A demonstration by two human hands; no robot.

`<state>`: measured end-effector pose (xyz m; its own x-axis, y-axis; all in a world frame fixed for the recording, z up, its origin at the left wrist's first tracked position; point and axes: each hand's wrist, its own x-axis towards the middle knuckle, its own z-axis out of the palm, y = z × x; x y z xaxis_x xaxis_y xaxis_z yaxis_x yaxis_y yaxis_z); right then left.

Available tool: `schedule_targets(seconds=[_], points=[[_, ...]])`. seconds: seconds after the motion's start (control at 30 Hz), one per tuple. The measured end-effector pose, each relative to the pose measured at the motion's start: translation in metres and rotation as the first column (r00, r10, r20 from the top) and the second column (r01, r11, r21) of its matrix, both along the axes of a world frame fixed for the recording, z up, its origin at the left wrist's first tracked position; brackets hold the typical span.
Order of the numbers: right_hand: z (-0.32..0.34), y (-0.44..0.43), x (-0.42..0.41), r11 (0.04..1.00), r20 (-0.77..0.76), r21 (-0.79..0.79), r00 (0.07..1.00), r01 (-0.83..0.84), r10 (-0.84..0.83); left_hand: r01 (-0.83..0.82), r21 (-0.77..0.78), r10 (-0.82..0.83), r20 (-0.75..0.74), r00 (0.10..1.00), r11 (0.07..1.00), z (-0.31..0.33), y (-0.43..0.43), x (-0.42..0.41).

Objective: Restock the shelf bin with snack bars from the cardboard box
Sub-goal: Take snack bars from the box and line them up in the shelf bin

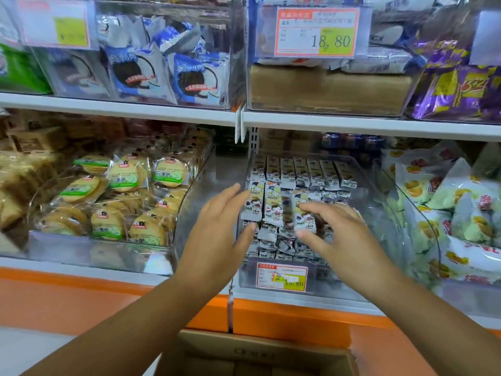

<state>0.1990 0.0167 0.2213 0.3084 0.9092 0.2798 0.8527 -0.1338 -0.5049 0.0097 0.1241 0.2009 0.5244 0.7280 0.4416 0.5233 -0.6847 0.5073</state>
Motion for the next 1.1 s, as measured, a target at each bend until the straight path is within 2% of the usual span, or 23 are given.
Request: schedule_targets(seconds=[0.07, 0.2, 0.43, 0.53, 0.63, 0.73, 0.83, 0.97, 1.1], points=[[-0.004, 0.007, 0.001, 0.999, 0.061, -0.04, 0.998, -0.024, 0.026, 0.011, -0.087, -0.013, -0.025, 1.0, 0.996, -0.006, 0.006, -0.003], [-0.009, 0.017, -0.002, 0.992, 0.087, -0.107, 0.993, -0.069, 0.078, 0.054, -0.265, -0.052, 0.016, 0.999, 0.963, -0.007, 0.005, -0.003], [-0.013, 0.02, -0.009, 0.989, 0.149, -0.134, 0.985, -0.062, 0.081, 0.072, -0.29, -0.055, 0.066, 0.996, 0.954, -0.008, 0.006, -0.003], [-0.012, 0.017, -0.01, 0.99, 0.098, -0.123, 0.991, -0.075, 0.088, 0.081, -0.291, -0.064, 0.069, 0.996, 0.953, -0.008, 0.005, -0.002], [-0.005, 0.009, -0.007, 0.996, 0.013, -0.063, 0.998, -0.064, 0.065, 0.038, -0.124, -0.037, 0.009, 0.999, 0.992, -0.004, 0.002, 0.0], [0.0, -0.004, 0.002, 0.992, 0.148, -0.118, 0.988, 0.055, -0.037, 0.07, 0.074, -0.065, -0.074, 0.995, 0.995, 0.0, 0.0, 0.006], [0.0, -0.016, 0.01, 0.957, 0.244, -0.236, 0.964, 0.167, -0.108, 0.169, 0.204, -0.116, -0.251, 0.961, 0.964, -0.002, -0.005, 0.015], [-0.004, -0.02, 0.013, 0.932, 0.237, -0.325, 0.968, 0.158, -0.081, 0.198, 0.334, -0.038, -0.43, 0.902, 0.922, -0.006, -0.01, 0.024], [-0.017, -0.015, 0.009, 0.94, 0.298, -0.312, 0.954, 0.139, -0.042, 0.187, 0.385, 0.007, -0.45, 0.893, 0.904, -0.006, -0.011, 0.029]])
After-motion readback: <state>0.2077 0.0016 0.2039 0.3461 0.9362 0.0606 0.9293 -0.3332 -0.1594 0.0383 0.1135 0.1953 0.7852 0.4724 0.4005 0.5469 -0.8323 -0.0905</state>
